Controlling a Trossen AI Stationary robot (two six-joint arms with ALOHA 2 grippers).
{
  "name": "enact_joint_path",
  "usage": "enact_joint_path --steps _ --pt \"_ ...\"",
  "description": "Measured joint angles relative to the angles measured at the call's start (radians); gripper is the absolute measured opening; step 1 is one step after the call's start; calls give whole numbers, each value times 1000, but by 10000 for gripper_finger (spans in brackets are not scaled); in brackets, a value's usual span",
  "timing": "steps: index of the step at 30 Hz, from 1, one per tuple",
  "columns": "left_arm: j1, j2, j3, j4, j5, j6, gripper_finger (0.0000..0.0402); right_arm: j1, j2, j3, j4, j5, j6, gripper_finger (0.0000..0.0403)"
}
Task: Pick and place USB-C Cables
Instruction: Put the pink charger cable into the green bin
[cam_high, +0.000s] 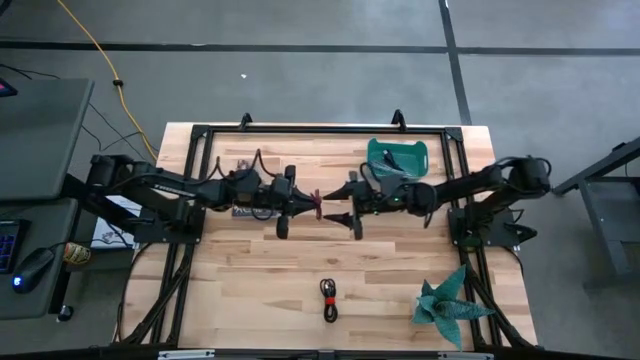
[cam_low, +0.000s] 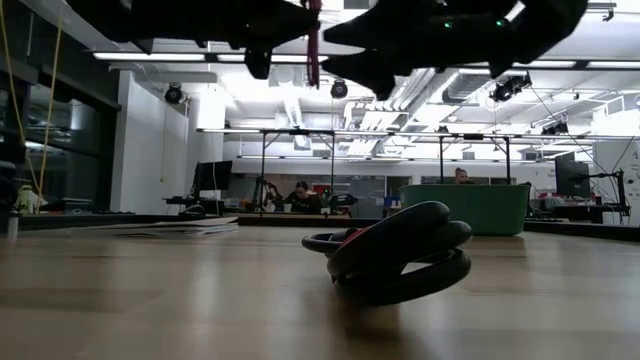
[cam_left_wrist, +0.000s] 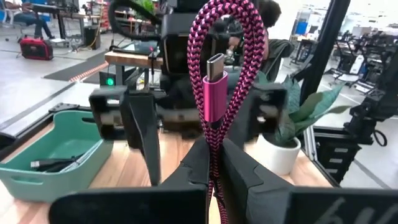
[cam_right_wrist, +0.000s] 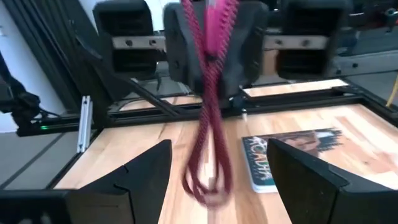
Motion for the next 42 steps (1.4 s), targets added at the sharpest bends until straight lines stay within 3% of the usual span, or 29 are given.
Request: enact_joint_path --steps 6,19,23,32,37,42 --pt "0 46 25 -1 -27 0 0 10 48 51 0 -43 2 254" --pt "0 55 28 29 -38 0 0 16 52 51 0 -28 18 244" --pt "0 55 28 30 -37 0 0 16 52 50 -7 -27 22 201" --pt "0 55 27 22 -34 -4 0 16 52 50 -19 6 36 15" --pt "0 55 27 19 -34 -21 2 16 51 50 -28 6 43 27" --pt "0 55 27 19 -34 -27 9 16 51 50 -29 6 36 8"
